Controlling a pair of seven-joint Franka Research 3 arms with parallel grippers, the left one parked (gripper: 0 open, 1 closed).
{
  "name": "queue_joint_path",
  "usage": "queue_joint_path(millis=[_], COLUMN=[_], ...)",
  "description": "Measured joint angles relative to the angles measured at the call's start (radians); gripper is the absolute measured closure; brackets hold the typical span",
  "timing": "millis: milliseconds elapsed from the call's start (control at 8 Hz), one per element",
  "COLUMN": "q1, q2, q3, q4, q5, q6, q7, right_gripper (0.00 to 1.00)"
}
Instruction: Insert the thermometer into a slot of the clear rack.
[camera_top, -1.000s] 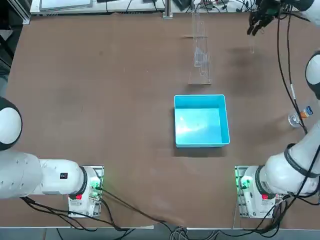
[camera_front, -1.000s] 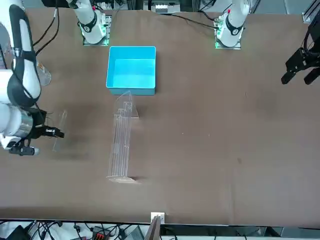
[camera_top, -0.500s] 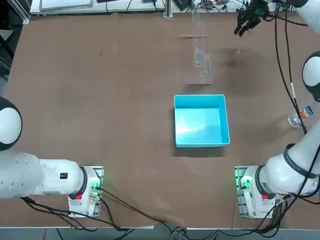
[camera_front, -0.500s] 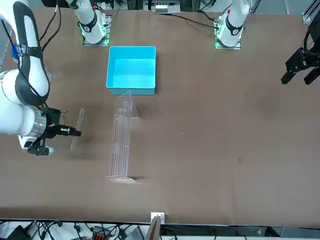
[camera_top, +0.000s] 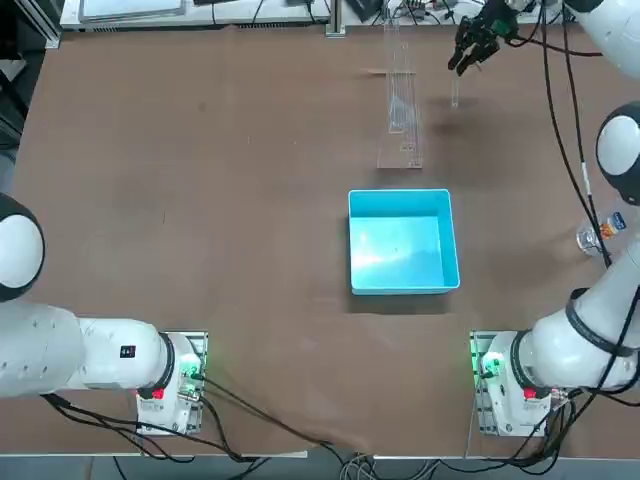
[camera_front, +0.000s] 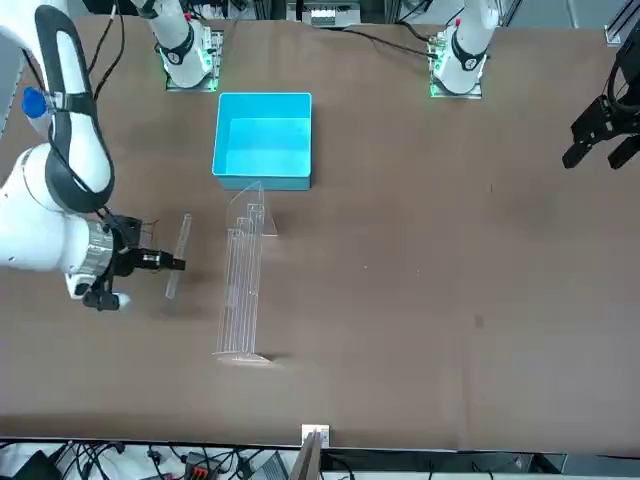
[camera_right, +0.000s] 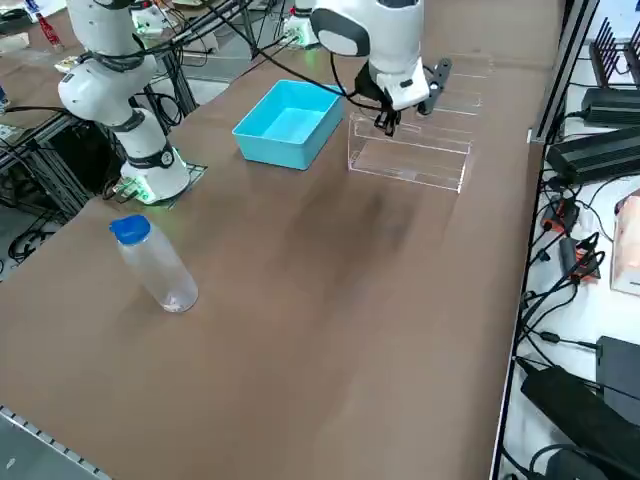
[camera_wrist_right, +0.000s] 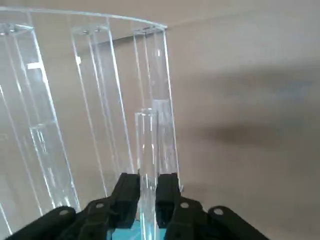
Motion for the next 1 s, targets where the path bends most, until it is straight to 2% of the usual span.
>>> queue_joint_path(millis=[1000], q1=[0.084], q2=[0.063], q3=[0.003], q4=[-0.003], q5=[0.008], q6=[0.147], q7=[0.083], right_gripper=[0.78])
